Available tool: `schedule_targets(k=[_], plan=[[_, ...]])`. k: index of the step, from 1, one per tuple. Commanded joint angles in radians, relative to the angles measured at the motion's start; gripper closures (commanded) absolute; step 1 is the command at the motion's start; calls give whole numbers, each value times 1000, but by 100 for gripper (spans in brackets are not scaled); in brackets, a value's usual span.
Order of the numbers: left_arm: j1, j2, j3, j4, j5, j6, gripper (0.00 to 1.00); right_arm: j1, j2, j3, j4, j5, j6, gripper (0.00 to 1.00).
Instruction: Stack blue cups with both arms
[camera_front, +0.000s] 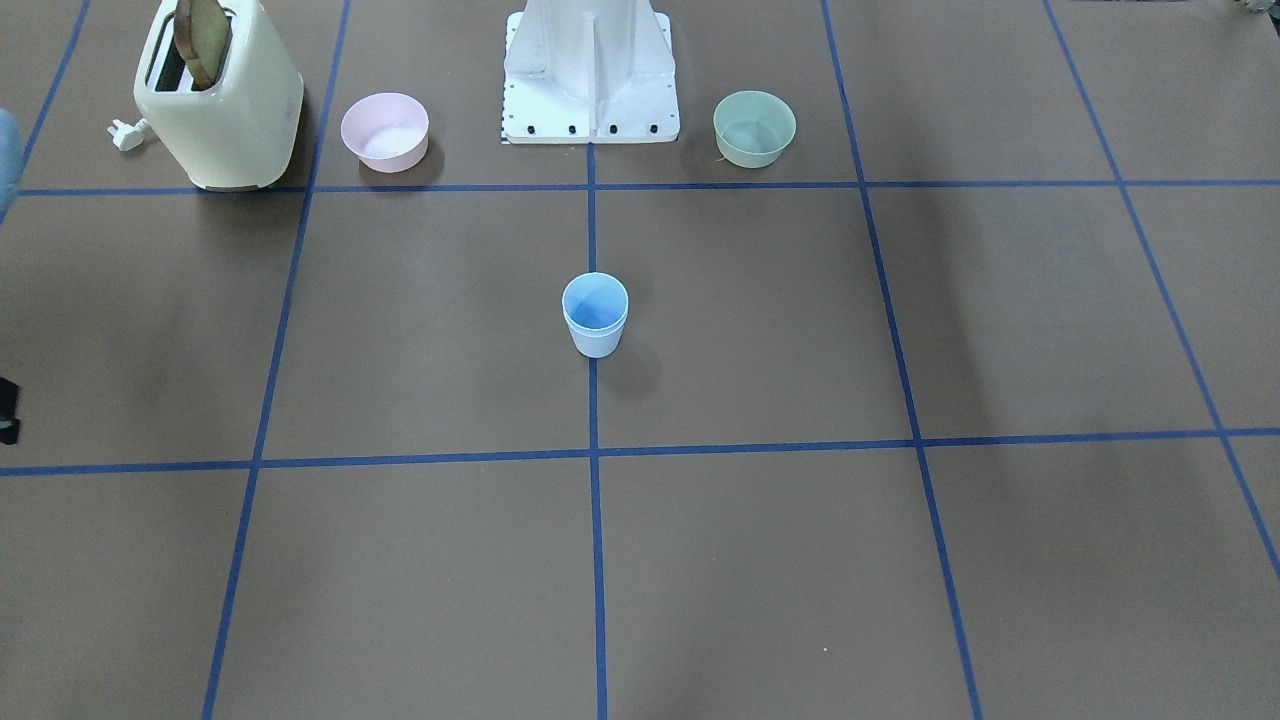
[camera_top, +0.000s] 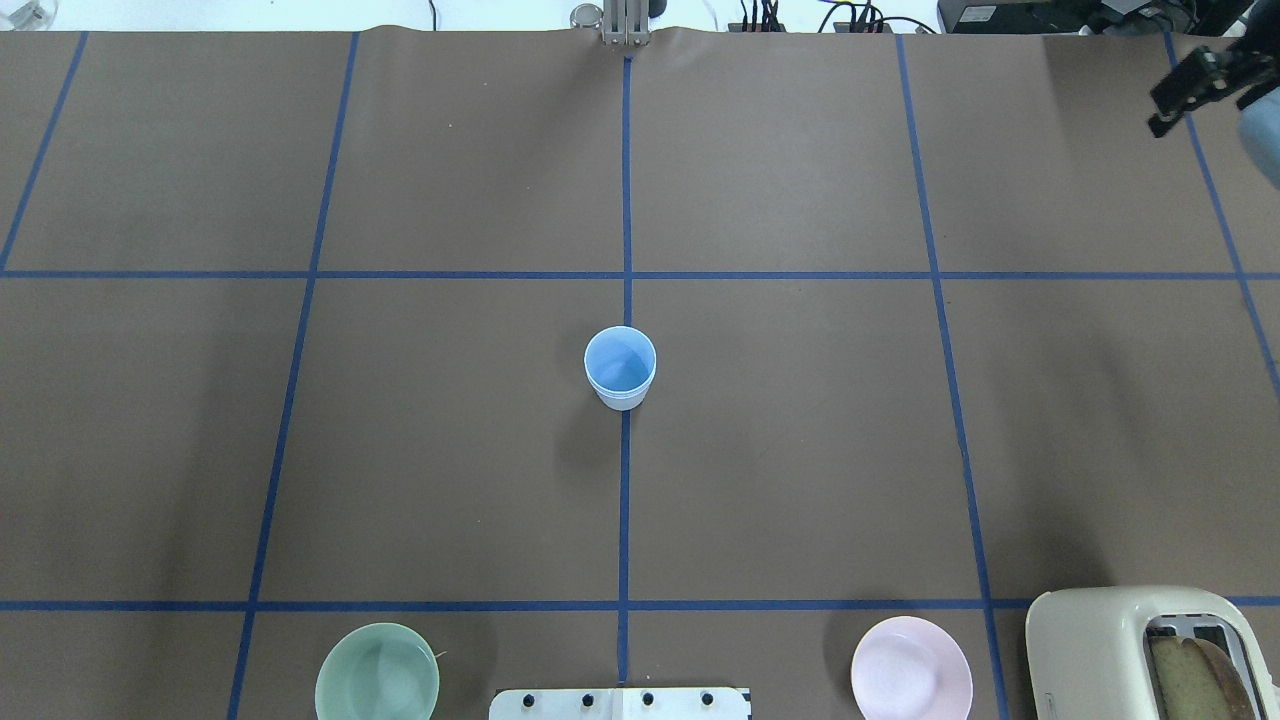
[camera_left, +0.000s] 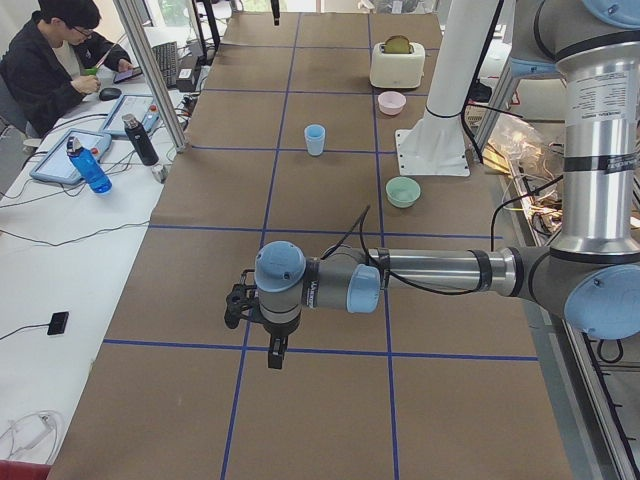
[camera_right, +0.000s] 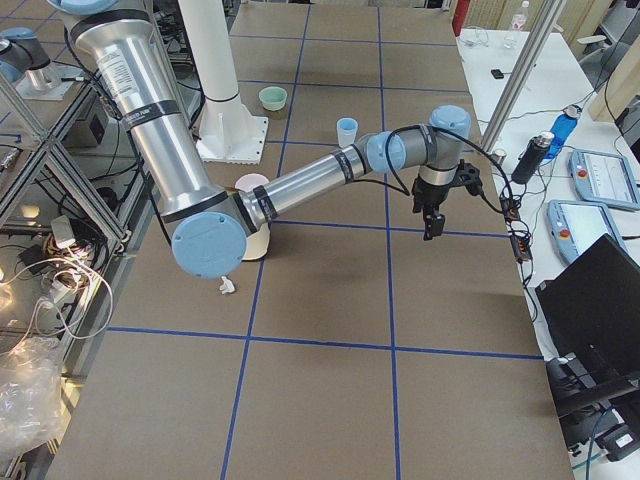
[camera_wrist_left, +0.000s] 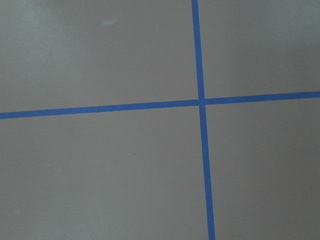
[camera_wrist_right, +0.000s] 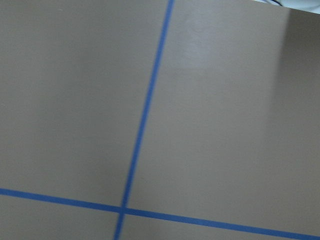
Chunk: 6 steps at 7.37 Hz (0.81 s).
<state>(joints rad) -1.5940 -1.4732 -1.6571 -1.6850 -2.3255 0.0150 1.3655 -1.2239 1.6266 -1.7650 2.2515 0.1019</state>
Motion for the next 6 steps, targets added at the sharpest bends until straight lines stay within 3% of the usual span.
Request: schedule_targets(k=[1,2,4,6], plan=[[0,42,-21,-4,0,3,2,131,-168,9,2,20,-90,0],[0,43,-24,-7,-2,3,2,144,-245,9,34,17,-88,0],[0,44,-38,-4,0,3,2,159,-385,-2,283,10,-74,0],[0,51,-36,-4,2,3,2,162,-451,5,352,-12,-87,0]])
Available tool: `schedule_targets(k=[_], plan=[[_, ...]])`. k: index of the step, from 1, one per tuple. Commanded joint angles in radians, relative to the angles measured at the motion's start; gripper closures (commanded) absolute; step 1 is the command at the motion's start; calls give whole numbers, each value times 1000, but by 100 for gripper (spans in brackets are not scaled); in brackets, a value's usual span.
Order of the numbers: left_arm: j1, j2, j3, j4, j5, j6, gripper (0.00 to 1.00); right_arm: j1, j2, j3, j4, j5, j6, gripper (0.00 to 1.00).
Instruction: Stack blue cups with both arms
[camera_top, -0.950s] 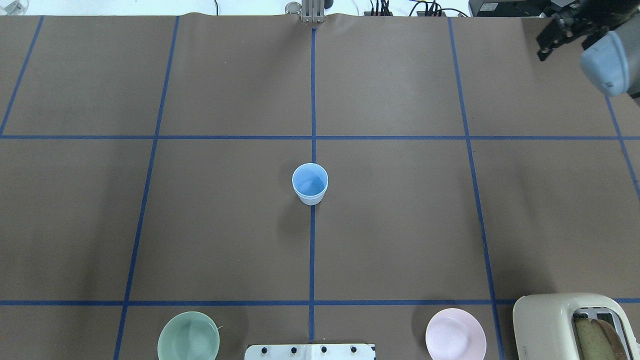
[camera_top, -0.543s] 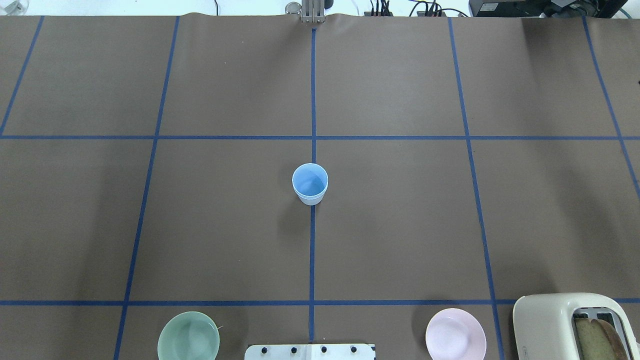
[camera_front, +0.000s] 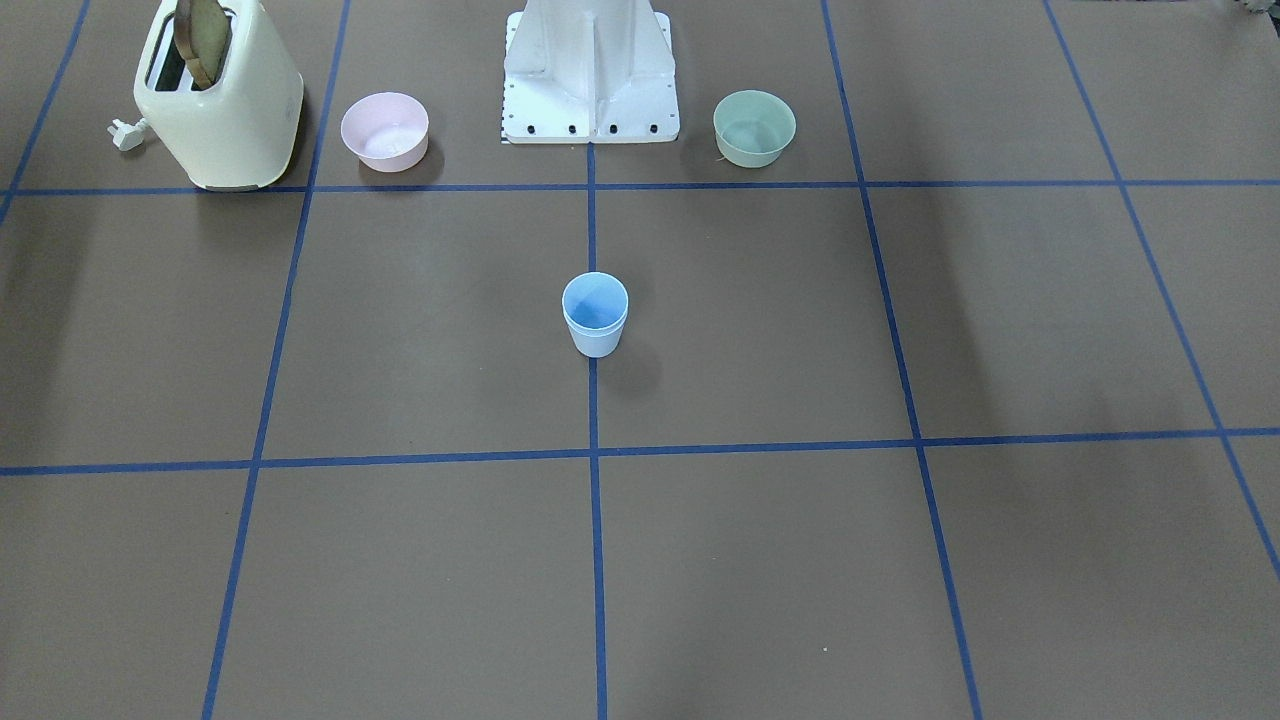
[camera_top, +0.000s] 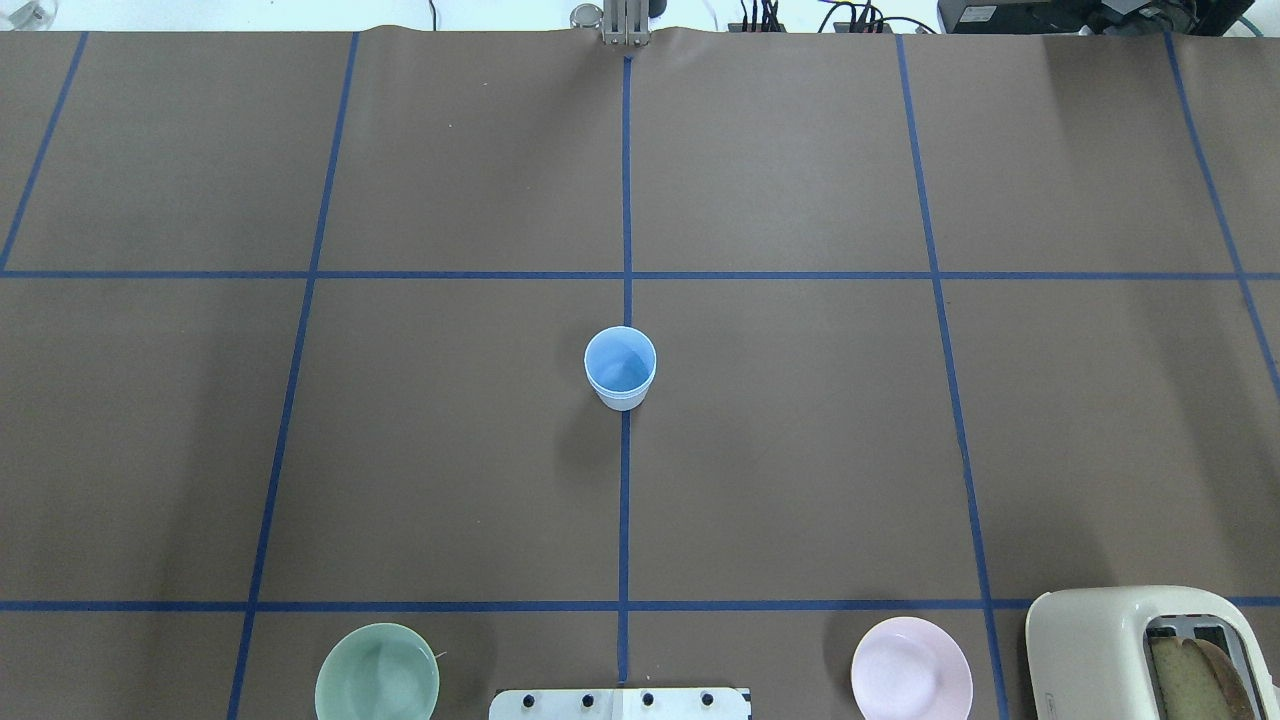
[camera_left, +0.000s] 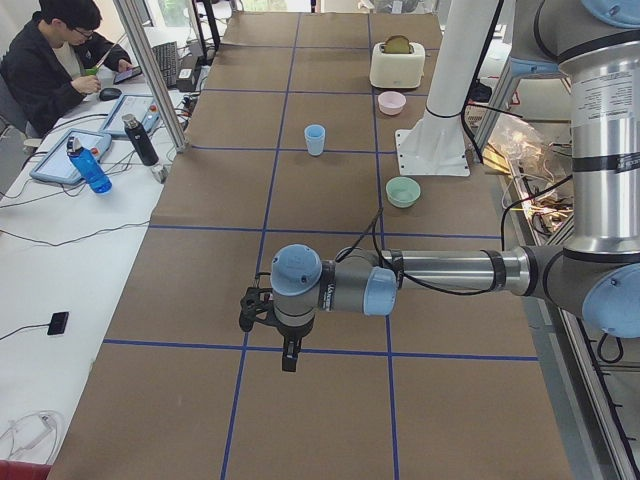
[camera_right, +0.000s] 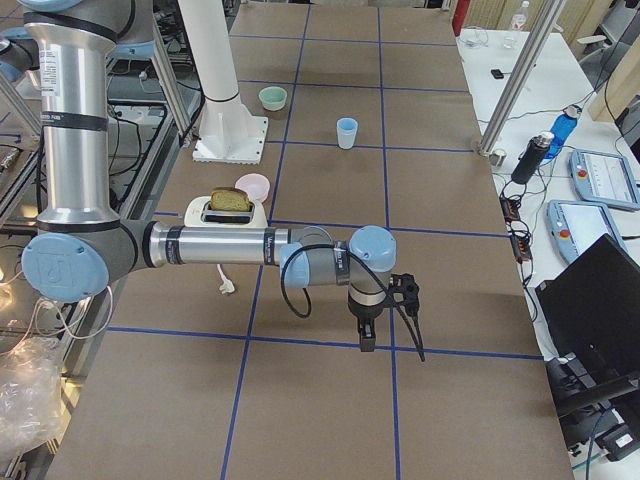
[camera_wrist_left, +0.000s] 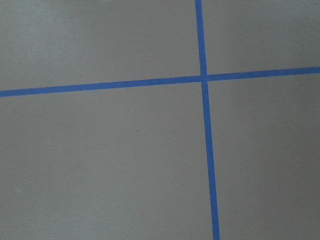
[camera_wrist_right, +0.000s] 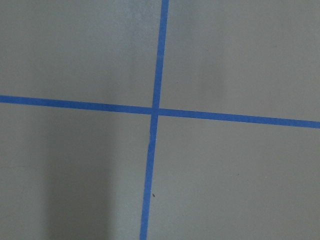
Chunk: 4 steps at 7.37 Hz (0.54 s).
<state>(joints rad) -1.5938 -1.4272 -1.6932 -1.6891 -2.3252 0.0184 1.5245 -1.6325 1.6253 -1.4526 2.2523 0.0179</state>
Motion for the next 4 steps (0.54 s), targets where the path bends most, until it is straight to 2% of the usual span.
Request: schedule_targets(k=[1,4], plan=[[0,7,0,0,1,0,2,3,-44,10,28,-14,-3,0],[1,7,1,0,1,0,2,2,-3,8,-75,-8,2,0]])
